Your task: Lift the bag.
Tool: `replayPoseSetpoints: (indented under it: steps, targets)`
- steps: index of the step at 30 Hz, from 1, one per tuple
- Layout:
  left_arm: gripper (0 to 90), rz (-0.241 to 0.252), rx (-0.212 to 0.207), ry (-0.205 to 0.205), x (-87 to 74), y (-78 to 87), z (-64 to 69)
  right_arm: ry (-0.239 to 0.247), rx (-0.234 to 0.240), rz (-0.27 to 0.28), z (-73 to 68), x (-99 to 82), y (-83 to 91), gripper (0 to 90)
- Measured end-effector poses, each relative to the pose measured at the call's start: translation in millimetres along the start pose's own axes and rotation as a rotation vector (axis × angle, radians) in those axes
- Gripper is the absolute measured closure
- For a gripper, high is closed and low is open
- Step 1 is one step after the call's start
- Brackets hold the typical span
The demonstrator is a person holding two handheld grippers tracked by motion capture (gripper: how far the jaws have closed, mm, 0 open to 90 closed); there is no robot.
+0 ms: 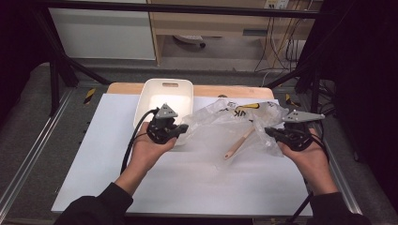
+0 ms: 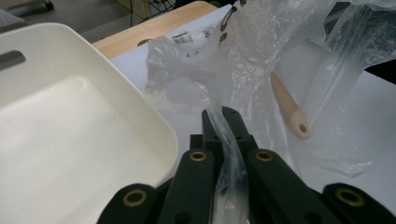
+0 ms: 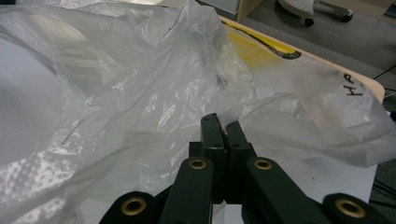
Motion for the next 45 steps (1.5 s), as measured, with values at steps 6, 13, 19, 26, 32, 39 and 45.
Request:
replayPoseSetpoints:
  steps: [6,13,19,26,32,39,45]
  targets:
    - [90.0,0.006,0.011,0.026,25.6,-0.6,-17.2,-0.026,-0.012,0.021,15.3,23.8,2.6,90.0]
    - [90.0,0.039,0.027,0.092,51.0,1.5,-41.1,-0.07,-0.008,0.041,30.4,48.9,-2.5,90.0]
    - [90.0,0.044,0.07,0.099,65.8,6.9,-58.0,-0.106,-0.015,0.057,42.1,70.9,-3.8,90.0]
    - [90.0,0.074,0.119,0.119,87.3,18.9,-83.1,-0.127,-0.039,0.071,56.3,94.7,-2.3,90.0]
    - [90.0,0.098,0.151,0.138,104.8,22.2,-102.3,-0.131,-0.075,0.079,65.0,111.2,-7.9,90.0]
    - [90.0,0.134,0.187,0.137,124.9,24.0,-111.4,-0.125,-0.113,0.083,73.0,129.2,-13.3,90.0]
    - [90.0,0.125,0.211,0.131,119.9,21.9,-118.1,-0.12,-0.118,0.088,75.0,135.0,-14.5,90.0]
Point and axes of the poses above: each handheld gripper's, and its own axes: y roughly backward along the jaws, x roughly out of its top, z roughly to its right, the point moved 4 cm from there along -y, roughly forward along the jaws, and after that the axes turned 6 degrees about z, right-handed, at the moved point
